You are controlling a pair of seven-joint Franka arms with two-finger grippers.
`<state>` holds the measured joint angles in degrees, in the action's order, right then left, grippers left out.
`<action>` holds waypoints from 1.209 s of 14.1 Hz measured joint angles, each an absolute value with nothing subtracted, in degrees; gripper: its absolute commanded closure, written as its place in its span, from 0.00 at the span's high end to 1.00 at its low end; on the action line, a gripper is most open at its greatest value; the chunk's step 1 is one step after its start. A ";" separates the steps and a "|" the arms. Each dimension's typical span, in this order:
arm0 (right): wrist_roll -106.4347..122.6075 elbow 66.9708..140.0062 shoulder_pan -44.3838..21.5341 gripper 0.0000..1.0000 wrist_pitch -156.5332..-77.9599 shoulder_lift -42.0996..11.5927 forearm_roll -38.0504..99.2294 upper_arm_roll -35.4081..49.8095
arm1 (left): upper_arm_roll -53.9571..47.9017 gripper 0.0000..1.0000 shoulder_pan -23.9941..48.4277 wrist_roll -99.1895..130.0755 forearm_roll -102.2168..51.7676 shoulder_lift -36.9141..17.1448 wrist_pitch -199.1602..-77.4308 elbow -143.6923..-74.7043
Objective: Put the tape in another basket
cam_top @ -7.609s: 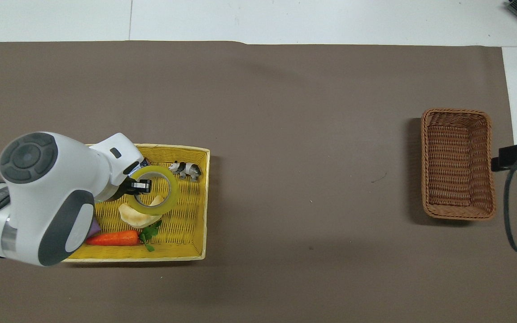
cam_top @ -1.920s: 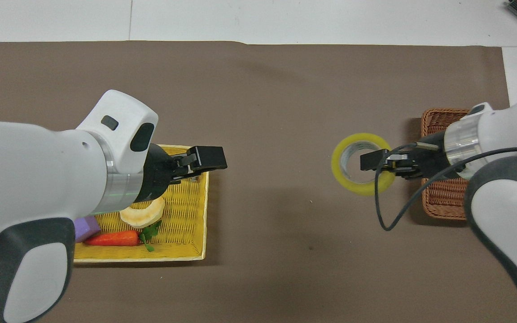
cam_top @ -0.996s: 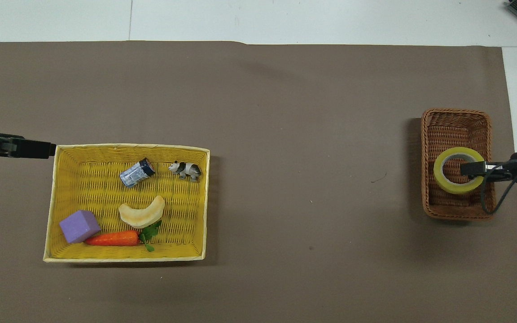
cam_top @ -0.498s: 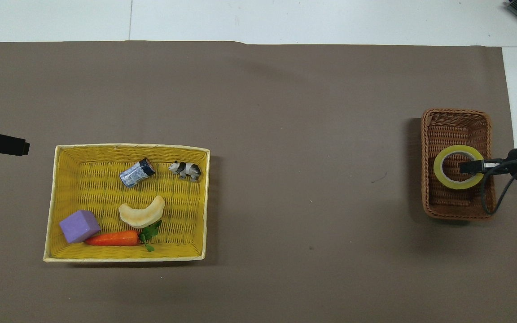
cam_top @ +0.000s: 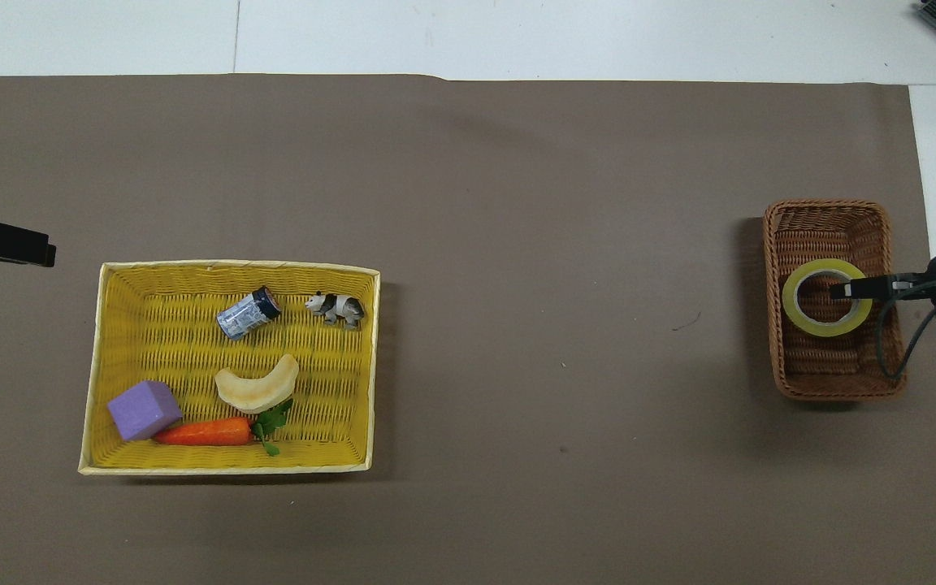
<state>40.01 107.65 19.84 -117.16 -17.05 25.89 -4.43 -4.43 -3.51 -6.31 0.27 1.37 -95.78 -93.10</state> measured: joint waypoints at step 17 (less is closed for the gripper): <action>-8.96 95.18 -0.27 1.00 -91.86 1.76 -1.22 -3.46 | -4.60 1.00 -3.54 -1.39 0.26 1.41 -88.50 -89.14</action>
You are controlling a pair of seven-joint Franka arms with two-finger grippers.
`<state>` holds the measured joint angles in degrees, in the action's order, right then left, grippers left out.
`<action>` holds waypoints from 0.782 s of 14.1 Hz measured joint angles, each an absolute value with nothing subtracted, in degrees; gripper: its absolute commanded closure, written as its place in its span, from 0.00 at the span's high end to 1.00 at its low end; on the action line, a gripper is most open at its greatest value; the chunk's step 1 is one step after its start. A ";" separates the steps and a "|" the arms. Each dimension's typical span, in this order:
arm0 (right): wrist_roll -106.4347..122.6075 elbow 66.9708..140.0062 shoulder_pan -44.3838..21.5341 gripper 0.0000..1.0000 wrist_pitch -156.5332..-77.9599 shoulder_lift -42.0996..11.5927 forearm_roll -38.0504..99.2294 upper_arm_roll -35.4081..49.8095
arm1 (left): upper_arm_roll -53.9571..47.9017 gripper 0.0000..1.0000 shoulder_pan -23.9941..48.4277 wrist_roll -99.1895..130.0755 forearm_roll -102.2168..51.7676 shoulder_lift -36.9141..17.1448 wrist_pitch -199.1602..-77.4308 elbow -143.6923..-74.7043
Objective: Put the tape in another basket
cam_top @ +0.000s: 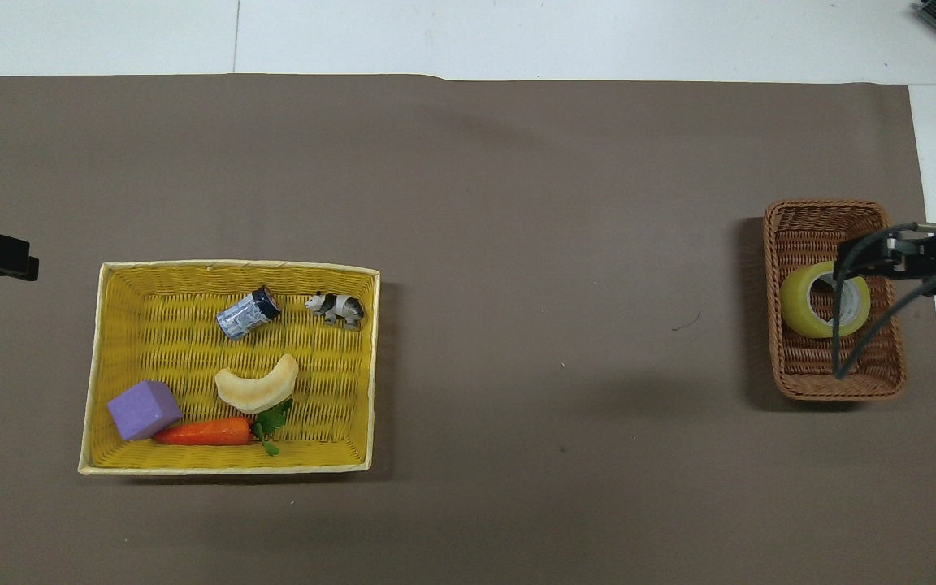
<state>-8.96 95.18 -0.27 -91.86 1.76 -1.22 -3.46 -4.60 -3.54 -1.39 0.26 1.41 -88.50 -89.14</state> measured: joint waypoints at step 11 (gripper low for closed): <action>-11.43 92.96 -0.41 1.00 -85.65 5.56 -0.72 -2.50 | -4.60 1.00 -3.54 -1.28 0.26 1.41 -88.47 -89.14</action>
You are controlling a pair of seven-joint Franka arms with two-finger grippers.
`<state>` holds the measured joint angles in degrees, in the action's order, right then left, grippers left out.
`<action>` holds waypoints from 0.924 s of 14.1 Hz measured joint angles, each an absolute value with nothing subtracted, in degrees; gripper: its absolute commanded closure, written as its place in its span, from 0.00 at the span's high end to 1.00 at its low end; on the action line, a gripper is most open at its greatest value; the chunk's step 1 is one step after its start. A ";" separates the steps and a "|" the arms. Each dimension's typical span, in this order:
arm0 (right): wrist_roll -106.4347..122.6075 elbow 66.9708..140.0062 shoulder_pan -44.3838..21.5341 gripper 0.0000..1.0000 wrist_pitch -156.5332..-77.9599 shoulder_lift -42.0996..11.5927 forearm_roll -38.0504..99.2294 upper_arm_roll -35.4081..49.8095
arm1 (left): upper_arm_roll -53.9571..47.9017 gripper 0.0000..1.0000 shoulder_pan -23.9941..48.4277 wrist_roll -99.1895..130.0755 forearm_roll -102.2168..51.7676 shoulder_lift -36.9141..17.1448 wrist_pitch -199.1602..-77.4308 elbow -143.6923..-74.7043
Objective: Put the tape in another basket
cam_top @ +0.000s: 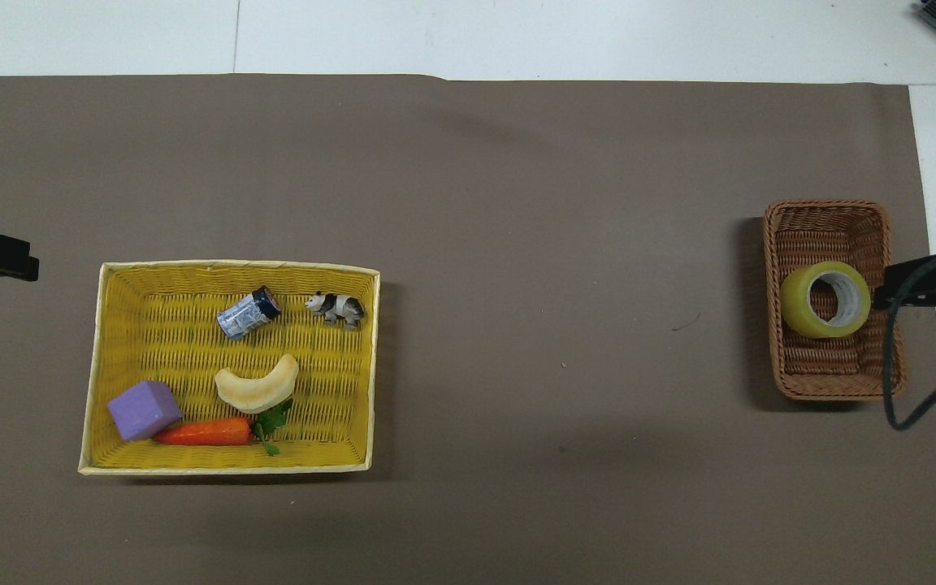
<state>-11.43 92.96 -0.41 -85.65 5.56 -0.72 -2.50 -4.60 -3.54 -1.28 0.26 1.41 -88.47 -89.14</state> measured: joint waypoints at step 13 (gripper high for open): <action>-3.74 92.47 -0.45 1.00 -84.85 6.17 -1.16 0.76 | -4.60 1.00 -3.54 -1.25 0.26 1.41 -88.45 -89.14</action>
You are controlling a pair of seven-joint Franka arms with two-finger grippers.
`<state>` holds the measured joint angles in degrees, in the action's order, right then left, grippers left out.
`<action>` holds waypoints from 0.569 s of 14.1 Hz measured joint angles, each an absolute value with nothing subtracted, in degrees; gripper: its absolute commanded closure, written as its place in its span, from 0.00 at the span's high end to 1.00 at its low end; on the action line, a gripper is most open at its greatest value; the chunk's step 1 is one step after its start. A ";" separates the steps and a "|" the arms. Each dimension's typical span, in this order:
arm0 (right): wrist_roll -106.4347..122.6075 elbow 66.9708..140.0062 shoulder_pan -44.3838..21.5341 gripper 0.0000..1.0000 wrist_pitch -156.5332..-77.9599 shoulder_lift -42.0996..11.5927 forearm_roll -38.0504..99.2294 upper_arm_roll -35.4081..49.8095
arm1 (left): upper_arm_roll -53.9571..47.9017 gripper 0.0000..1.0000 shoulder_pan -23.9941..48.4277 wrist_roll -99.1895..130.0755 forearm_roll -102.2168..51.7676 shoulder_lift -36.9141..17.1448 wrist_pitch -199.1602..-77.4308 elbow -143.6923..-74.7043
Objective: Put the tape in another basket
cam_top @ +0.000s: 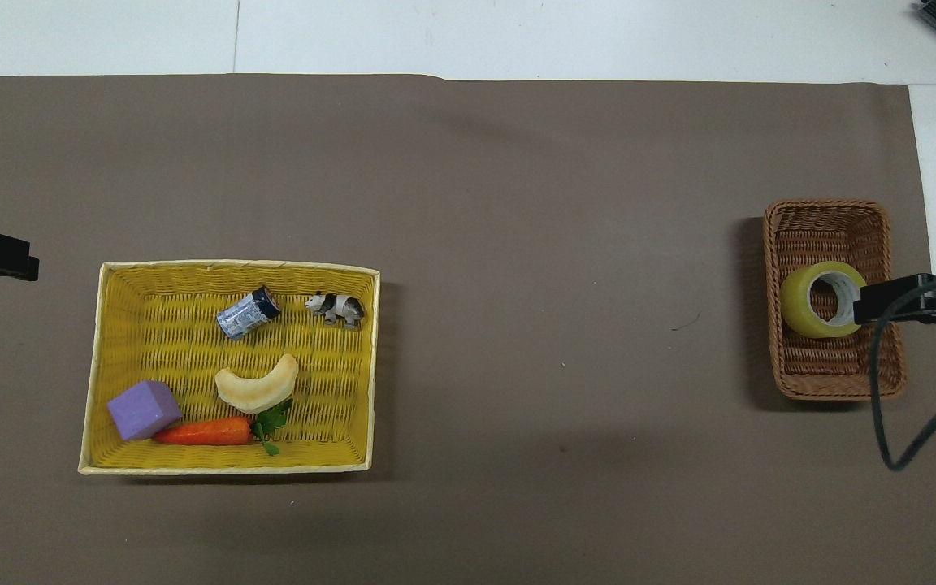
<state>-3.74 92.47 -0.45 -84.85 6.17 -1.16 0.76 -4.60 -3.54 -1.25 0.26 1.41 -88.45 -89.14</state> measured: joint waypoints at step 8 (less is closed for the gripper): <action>-3.74 92.37 -0.27 1.00 -84.37 6.17 -1.16 -0.23 | -4.60 1.00 -3.54 -1.22 0.26 1.41 -88.45 -89.14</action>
<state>-3.74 92.37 -0.27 -84.37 6.17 -1.16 -0.23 -4.60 -3.54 -1.22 0.26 1.41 -88.45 -89.14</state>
